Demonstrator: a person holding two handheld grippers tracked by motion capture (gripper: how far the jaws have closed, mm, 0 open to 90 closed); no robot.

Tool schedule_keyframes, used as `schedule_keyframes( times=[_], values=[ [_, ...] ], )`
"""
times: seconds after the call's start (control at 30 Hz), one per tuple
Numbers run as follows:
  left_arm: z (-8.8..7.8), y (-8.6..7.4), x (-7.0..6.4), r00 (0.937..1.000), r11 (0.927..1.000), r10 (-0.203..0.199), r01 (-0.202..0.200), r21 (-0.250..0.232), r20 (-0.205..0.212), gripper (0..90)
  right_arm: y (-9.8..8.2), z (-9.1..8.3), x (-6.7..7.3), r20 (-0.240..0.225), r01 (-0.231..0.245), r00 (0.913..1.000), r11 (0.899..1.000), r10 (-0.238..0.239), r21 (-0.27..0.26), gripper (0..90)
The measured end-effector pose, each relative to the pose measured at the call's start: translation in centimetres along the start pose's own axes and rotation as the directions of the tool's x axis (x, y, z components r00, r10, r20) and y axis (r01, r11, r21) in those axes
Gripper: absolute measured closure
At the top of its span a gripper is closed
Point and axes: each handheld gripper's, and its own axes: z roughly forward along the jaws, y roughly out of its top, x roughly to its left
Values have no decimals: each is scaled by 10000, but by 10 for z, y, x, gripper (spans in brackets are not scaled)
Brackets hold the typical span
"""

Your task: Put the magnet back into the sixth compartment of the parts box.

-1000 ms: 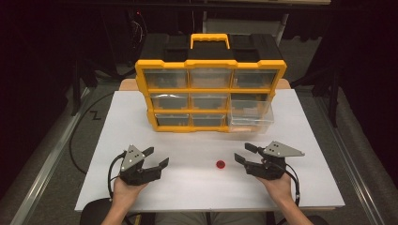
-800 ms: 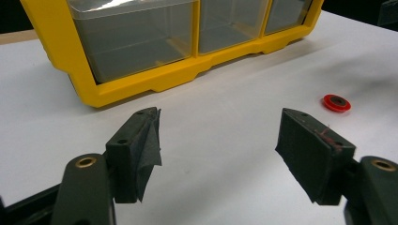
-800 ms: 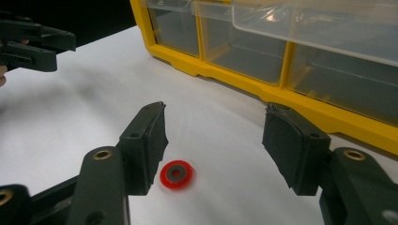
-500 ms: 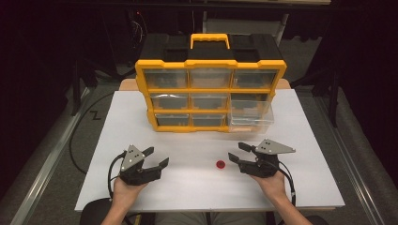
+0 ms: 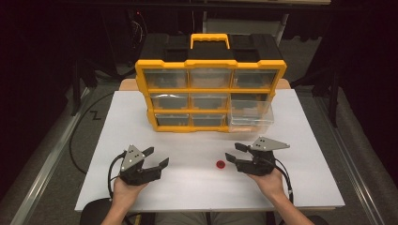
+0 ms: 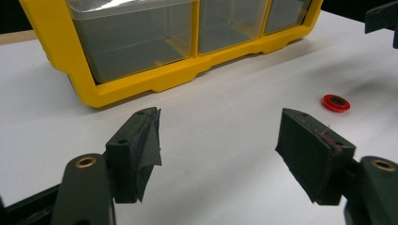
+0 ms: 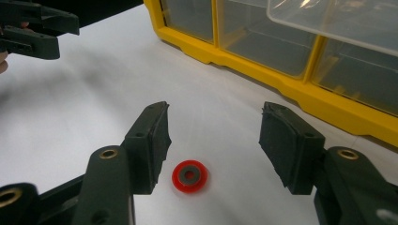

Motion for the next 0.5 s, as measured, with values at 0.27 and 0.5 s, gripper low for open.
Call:
schedule_keyframes(
  times=[0.27,0.5],
  values=[
    [0,0,0,10000,10000,0,0,19,8,303,7,3,2,52,147,9999,9982,-150,578,454],
    [0,0,0,10000,10000,4,-4,11,8,303,14,4,3,82,432,9990,9921,-444,1181,473]
  ],
)
